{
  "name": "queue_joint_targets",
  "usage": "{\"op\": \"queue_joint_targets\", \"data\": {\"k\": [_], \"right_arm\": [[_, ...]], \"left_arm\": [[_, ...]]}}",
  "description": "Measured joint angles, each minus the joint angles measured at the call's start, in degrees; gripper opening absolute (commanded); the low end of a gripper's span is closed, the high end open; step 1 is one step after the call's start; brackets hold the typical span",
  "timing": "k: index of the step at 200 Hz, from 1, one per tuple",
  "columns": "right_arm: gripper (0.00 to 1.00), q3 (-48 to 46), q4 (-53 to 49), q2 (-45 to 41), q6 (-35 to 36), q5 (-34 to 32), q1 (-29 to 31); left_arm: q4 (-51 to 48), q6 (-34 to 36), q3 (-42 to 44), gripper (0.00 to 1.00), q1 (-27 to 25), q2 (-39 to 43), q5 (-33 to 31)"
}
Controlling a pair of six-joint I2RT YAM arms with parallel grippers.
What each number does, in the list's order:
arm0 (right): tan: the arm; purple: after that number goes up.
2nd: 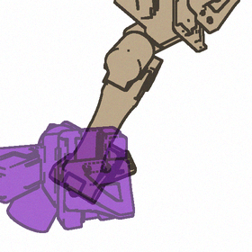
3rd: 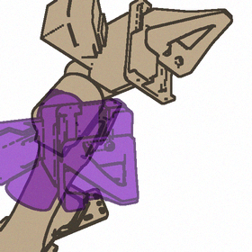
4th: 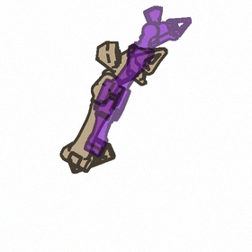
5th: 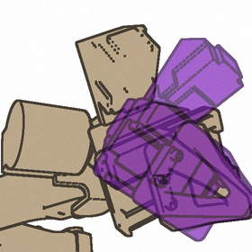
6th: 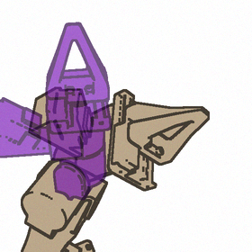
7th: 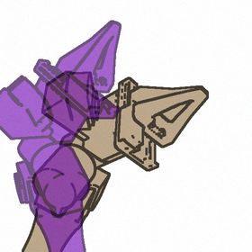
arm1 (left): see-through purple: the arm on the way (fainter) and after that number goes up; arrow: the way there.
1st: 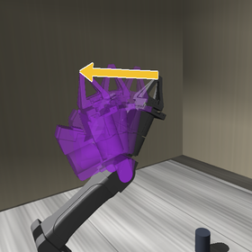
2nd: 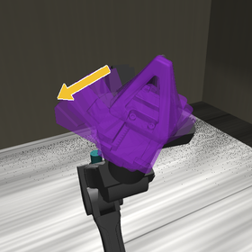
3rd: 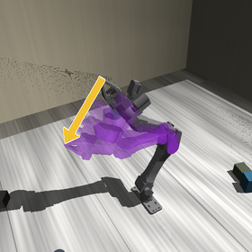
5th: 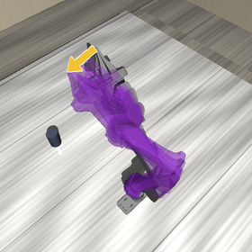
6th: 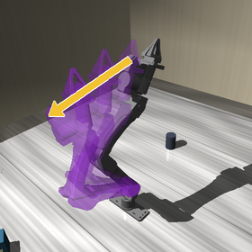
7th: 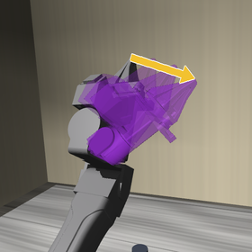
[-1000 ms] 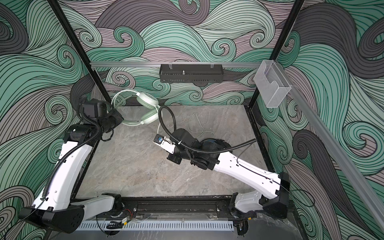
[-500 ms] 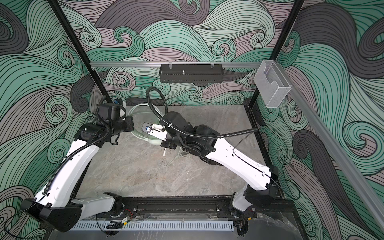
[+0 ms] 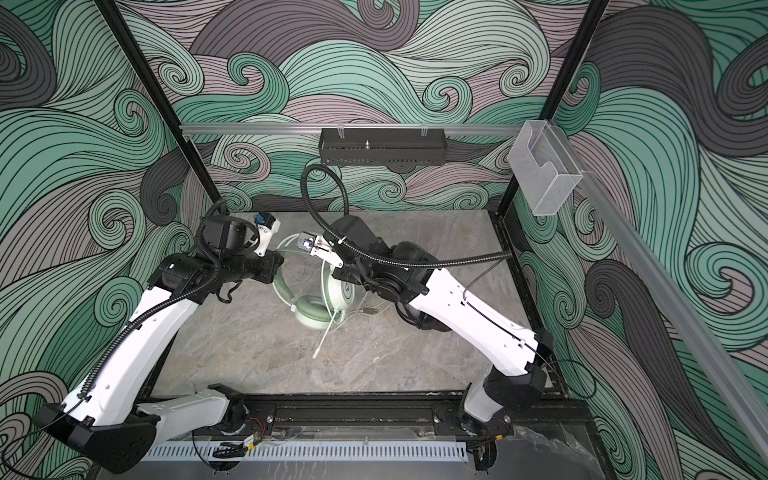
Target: Wrap the headphones
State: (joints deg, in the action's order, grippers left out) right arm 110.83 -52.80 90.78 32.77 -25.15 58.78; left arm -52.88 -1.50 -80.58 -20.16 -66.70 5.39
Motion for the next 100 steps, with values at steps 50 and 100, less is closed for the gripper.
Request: {"op": "queue_joint_targets", "data": {"k": [50,100], "right_arm": [[0.17,-0.11,0.26,-0.26,-2.08,0.74,-2.03],[0.40,-3.48,3.65,-3.39,-4.79,4.48,-5.42]], "left_arm": [[2.78,-3.10,1.33,0.00,-0.17,1.97,6.91],[4.31,-5.77,1.99,0.00,-0.24,3.19,12.44]]}}
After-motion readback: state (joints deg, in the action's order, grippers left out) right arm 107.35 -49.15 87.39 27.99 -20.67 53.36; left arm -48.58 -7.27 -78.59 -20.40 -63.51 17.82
